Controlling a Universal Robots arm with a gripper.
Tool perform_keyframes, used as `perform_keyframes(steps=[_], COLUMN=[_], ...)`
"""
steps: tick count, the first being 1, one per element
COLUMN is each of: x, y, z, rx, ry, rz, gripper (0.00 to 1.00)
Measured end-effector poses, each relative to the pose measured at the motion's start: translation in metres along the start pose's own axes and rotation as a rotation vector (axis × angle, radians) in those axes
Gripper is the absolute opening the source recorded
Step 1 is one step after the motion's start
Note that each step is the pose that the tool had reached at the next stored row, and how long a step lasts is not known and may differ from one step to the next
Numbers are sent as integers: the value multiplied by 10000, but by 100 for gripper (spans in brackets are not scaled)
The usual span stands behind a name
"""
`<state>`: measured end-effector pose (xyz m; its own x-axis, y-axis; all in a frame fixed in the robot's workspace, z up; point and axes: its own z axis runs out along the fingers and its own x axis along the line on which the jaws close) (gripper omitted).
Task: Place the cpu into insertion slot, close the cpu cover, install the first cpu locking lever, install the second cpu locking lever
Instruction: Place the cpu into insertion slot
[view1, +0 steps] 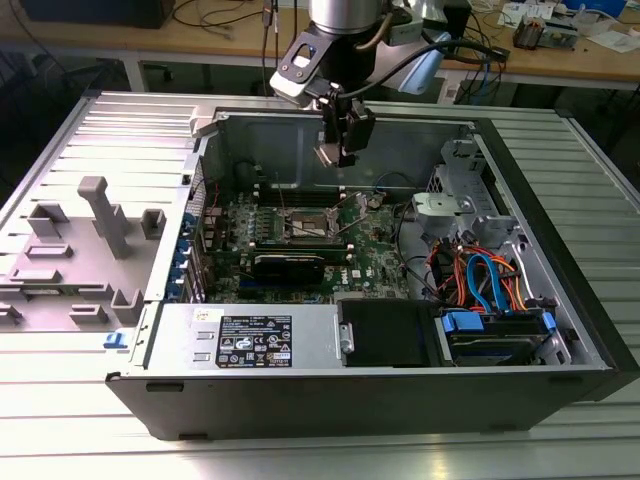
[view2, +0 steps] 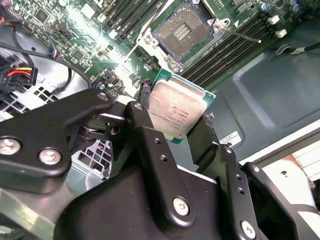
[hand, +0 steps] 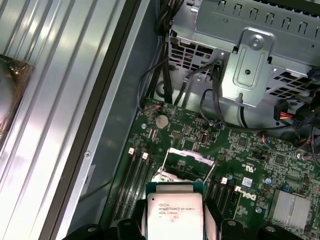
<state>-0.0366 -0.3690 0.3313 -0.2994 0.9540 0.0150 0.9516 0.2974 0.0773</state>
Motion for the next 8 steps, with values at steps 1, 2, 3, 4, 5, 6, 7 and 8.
perform_keyframes(steps=[1, 2, 3, 4, 5, 6, 7, 8], x=[-1, -1, -1, -1, -1, -1, -1, -1], y=[-1, -1, -1, -1, -1, -1, -1, -1], z=[2, 3, 3, 4, 4, 4, 4, 4], rx=[1, 1, 1, 0, 0, 0, 0, -1], ry=[-8, -12, -15, -15, -15, -15, -16, -16], rz=[106, 164, 195, 205, 212, 215, 219, 221], gripper=[54, 54, 54, 54, 54, 54, 54, 54])
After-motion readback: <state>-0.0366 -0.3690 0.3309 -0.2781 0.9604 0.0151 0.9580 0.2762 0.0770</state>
